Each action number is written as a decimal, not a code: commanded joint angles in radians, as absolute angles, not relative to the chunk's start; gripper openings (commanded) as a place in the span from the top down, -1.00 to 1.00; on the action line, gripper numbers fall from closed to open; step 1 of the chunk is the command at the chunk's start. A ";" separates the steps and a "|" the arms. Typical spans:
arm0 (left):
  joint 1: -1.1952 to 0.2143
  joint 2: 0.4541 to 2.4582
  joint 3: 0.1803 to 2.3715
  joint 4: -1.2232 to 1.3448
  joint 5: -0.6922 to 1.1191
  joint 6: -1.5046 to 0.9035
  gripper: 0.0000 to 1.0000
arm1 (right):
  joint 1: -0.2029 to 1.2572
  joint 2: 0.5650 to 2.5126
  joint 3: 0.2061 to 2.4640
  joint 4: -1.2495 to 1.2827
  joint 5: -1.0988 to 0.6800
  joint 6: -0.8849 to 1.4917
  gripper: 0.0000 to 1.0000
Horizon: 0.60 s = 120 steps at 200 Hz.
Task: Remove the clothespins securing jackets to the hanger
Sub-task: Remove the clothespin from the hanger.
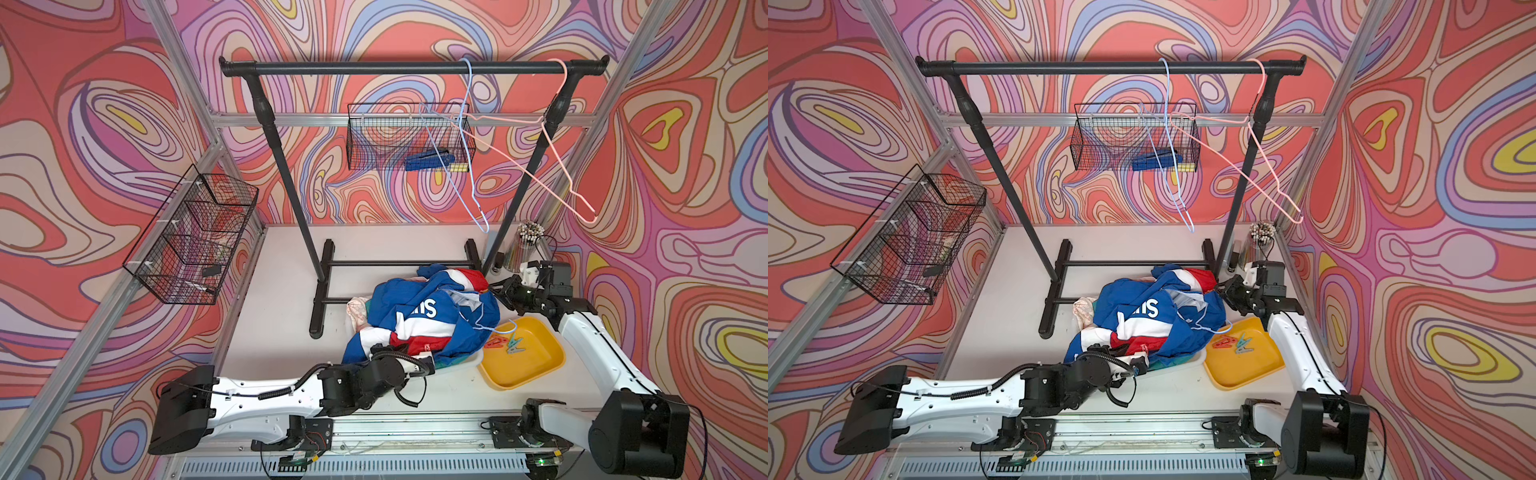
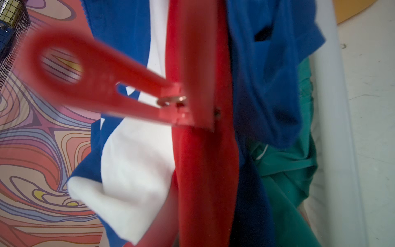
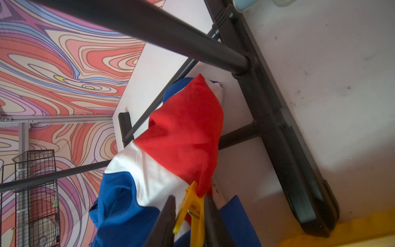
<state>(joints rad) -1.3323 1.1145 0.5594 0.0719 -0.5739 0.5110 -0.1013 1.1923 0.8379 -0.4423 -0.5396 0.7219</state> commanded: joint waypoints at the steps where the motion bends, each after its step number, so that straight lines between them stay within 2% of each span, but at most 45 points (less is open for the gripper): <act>1: -1.345 1.134 0.543 0.023 -0.536 0.498 1.00 | -0.098 1.172 0.826 -0.463 -0.534 0.721 0.67; 20: -1.344 1.138 0.544 0.023 -0.535 0.494 1.00 | -0.098 1.167 0.828 -0.466 -0.533 0.721 0.76; 44: -1.344 1.143 0.548 0.015 -0.540 0.486 1.00 | -0.098 1.156 0.828 -0.472 -0.531 0.720 1.00; 120: -1.344 1.123 0.538 -0.001 -0.545 0.466 1.00 | -0.098 1.032 0.935 -0.600 -0.341 0.693 1.00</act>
<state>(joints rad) -1.3346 1.1210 0.5594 0.0708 -0.5770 0.4824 -0.0982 1.0817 0.8856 -0.5503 -0.4408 0.7078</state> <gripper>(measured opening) 0.063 0.134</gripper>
